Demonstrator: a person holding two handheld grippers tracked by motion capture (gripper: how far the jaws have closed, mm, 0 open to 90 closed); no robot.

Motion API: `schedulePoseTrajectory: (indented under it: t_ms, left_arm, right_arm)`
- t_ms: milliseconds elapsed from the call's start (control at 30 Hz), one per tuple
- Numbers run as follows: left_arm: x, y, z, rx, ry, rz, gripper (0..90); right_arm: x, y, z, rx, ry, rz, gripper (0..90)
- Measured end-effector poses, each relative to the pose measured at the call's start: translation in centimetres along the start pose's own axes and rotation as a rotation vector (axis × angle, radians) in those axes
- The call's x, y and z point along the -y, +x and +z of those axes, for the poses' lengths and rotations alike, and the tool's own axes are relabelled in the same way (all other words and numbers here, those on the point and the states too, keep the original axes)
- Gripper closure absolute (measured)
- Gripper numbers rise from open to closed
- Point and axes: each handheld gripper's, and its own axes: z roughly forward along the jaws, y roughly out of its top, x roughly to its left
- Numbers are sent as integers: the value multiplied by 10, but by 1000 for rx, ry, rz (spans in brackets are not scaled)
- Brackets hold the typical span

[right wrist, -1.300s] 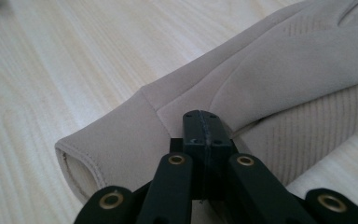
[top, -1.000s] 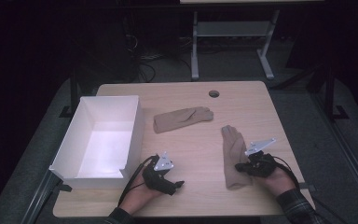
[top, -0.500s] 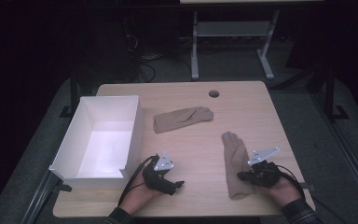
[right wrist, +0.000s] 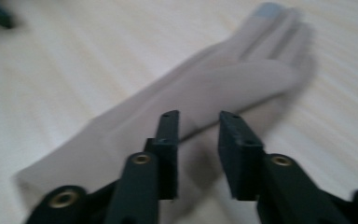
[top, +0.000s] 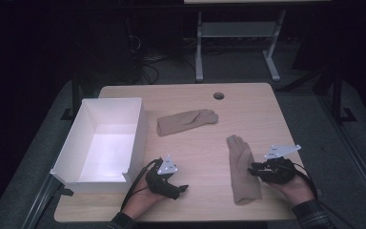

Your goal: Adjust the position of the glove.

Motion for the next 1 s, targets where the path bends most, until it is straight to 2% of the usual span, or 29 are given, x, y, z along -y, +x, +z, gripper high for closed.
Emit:
schedulePoseTrajectory:
  t_ms: [200,233,267,300,367,433,533,667,833,1000]
  left_arm:
    - [0,0,0,-2,-1,-4,126]
    - [0,0,0,-2,-1,-4,126]
    - [0,0,0,-1,-2,-4,126]
    - [0,0,0,-2,-1,-4,126]
    - [0,0,0,-2,-1,-4,126]
    - [0,0,0,-4,-2,-5,125]
    - [0,0,1,-6,-4,-9,125]
    - [-1,-1,1,-7,-6,-13,124]
    - [-1,-1,2,-13,-4,-14,124]
    - [-4,-1,3,-23,-1,-25,127]
  right_arm:
    - [8,-27,0,103,-46,76,484]
    - [8,-27,0,103,-46,76,484]
    - [12,-35,1,123,-42,110,427]
    - [14,-40,1,137,-46,115,392]
    - [15,-43,2,149,-44,123,368]
    - [20,-50,5,175,-40,137,276]
    - [24,-53,9,201,-47,152,182]
    - [25,-55,11,218,-59,172,147]
    - [29,-56,17,217,-45,194,131]
    - [30,-54,20,236,-54,169,99]
